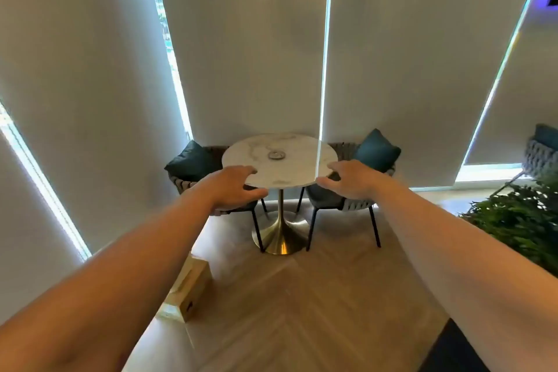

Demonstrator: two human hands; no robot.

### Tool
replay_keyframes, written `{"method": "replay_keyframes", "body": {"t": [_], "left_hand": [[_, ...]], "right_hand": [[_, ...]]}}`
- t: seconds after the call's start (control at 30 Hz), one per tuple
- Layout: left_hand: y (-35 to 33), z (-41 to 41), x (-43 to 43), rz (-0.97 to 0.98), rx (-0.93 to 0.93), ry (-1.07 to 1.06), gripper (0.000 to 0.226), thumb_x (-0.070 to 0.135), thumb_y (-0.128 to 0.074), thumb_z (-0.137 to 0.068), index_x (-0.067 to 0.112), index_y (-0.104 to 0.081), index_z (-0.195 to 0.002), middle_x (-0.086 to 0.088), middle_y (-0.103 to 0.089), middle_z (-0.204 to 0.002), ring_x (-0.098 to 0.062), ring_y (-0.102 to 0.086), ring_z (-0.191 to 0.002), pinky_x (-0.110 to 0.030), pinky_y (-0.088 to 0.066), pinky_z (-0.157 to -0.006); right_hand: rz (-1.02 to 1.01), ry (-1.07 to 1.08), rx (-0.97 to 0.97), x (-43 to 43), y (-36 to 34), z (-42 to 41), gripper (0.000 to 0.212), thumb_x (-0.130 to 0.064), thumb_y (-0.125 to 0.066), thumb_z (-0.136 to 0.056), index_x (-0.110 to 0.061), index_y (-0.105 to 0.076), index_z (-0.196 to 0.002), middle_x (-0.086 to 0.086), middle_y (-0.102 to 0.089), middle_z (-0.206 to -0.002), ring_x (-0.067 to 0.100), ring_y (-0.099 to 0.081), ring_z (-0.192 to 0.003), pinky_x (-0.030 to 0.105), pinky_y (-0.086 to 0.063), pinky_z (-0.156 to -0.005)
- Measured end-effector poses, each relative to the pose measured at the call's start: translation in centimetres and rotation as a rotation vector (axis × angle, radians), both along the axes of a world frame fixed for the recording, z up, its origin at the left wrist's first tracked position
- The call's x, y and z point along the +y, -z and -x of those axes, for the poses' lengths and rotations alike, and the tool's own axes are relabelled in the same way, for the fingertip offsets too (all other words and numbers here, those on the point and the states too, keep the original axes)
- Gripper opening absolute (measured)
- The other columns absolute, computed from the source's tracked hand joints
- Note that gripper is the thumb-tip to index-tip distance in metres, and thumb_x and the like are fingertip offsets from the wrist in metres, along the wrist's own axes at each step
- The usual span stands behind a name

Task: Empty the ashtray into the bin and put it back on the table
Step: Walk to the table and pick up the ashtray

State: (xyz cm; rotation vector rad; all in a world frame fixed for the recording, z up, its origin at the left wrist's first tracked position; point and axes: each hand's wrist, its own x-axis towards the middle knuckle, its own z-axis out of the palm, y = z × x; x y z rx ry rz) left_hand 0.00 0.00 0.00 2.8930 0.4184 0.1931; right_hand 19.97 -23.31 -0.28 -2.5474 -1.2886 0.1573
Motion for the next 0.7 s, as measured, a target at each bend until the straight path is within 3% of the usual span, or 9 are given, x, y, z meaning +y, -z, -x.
{"method": "replay_keyframes", "body": {"t": [0.07,0.13,0.27,0.37,0.7], "left_hand": [[1.3,-0.1,0.0,0.025,0.012,0.001,0.08,0.072,-0.05,-0.081,0.02,-0.041,-0.141,-0.005,-0.054,-0.137,-0.022,-0.053,-0.118,-0.039,-0.045,-0.098],[3.5,0.3,-0.2,0.051,0.028,-0.019,0.081,0.074,-0.048,-0.079,0.022,-0.041,-0.14,-0.004,-0.056,-0.135,-0.021,-0.055,-0.115,-0.034,-0.045,-0.092],[8.5,0.4,-0.3,0.093,0.086,-0.076,0.087,0.077,-0.046,-0.078,0.024,-0.035,-0.145,-0.002,-0.042,-0.15,-0.024,-0.041,-0.135,-0.041,-0.037,-0.104],[11.5,-0.4,-0.3,0.135,0.133,-0.08,0.081,0.072,-0.05,-0.081,0.023,-0.036,-0.144,-0.003,-0.042,-0.15,-0.024,-0.04,-0.135,-0.039,-0.035,-0.105],[18.0,-8.1,-0.1,0.252,0.263,-0.109,0.082,0.07,-0.049,-0.083,0.021,-0.033,-0.147,-0.006,-0.041,-0.15,-0.025,-0.04,-0.135,-0.041,-0.036,-0.106]], "right_hand": [[-0.004,-0.003,0.04,0.1,1.3,0.3,0.071,-0.071,-0.046,-0.086,-0.018,-0.052,-0.132,0.006,-0.064,-0.122,0.018,-0.06,-0.101,0.034,-0.05,-0.081],[-0.004,0.017,0.054,-0.2,3.5,0.5,0.071,-0.072,-0.046,-0.084,-0.018,-0.054,-0.129,0.007,-0.064,-0.124,0.024,-0.062,-0.106,0.032,-0.046,-0.077],[0.036,0.044,0.066,-0.3,8.3,0.0,0.073,-0.074,-0.044,-0.086,-0.021,-0.05,-0.137,0.004,-0.061,-0.135,0.025,-0.059,-0.116,0.032,-0.044,-0.083],[0.063,0.037,0.092,0.1,11.3,-1.1,0.068,-0.073,-0.043,-0.087,-0.023,-0.053,-0.133,0.003,-0.063,-0.13,0.022,-0.06,-0.112,0.03,-0.043,-0.082],[0.145,0.002,0.267,2.7,18.1,-7.4,0.08,-0.066,-0.047,-0.091,-0.017,-0.032,-0.153,0.007,-0.038,-0.157,0.027,-0.038,-0.142,0.041,-0.037,-0.108]]}}
